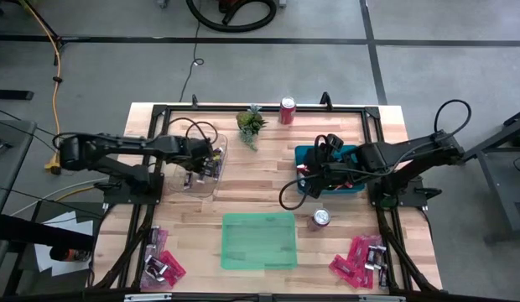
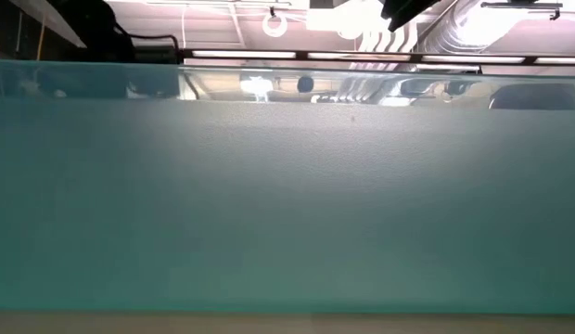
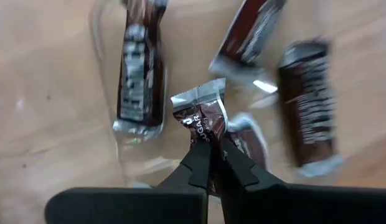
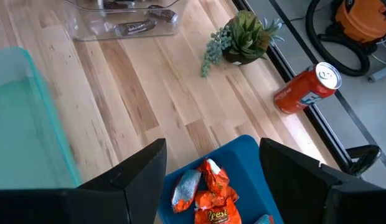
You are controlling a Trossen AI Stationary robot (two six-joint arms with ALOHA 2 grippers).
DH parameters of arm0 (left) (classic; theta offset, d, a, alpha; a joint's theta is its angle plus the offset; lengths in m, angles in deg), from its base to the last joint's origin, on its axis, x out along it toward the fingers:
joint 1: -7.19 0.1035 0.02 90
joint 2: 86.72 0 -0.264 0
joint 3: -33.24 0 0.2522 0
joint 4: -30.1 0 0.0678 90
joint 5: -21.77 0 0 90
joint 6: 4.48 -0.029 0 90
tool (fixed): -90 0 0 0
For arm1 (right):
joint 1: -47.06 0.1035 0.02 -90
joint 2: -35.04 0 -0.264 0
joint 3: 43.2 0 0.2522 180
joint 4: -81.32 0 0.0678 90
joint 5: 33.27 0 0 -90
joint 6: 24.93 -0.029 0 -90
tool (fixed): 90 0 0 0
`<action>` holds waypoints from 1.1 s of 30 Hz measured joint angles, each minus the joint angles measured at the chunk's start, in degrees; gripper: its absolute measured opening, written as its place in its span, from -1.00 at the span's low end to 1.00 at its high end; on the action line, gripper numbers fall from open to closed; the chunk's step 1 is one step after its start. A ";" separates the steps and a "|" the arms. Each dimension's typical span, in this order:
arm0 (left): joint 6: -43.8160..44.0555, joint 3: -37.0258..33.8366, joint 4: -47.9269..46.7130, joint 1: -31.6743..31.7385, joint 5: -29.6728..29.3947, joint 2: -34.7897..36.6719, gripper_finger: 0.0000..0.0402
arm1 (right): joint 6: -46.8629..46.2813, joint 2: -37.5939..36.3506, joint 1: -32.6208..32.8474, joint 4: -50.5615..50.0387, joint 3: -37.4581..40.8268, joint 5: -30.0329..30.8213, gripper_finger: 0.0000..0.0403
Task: Sort candy
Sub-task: Put the brown chocolate bar into the transparent bin
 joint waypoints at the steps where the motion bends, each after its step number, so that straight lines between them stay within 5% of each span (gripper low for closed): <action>1: 0.18 0.00 -0.16 0.00 0.10 -1.18 -1.00 | 0.00 0.00 0.00 0.00 0.00 0.00 0.25; 12: 1.27 0.73 2.19 -1.18 0.17 -3.69 -0.93 | 0.41 0.00 0.00 0.02 0.00 0.00 0.25; 24: -3.72 7.64 -7.27 -1.27 -0.50 2.26 -0.35 | 2.99 0.00 -0.02 -0.20 0.00 -2.04 0.25; 33: -0.77 11.02 -1.49 -5.82 0.24 16.28 -0.11 | -5.46 0.00 5.97 -8.12 0.00 -21.73 0.25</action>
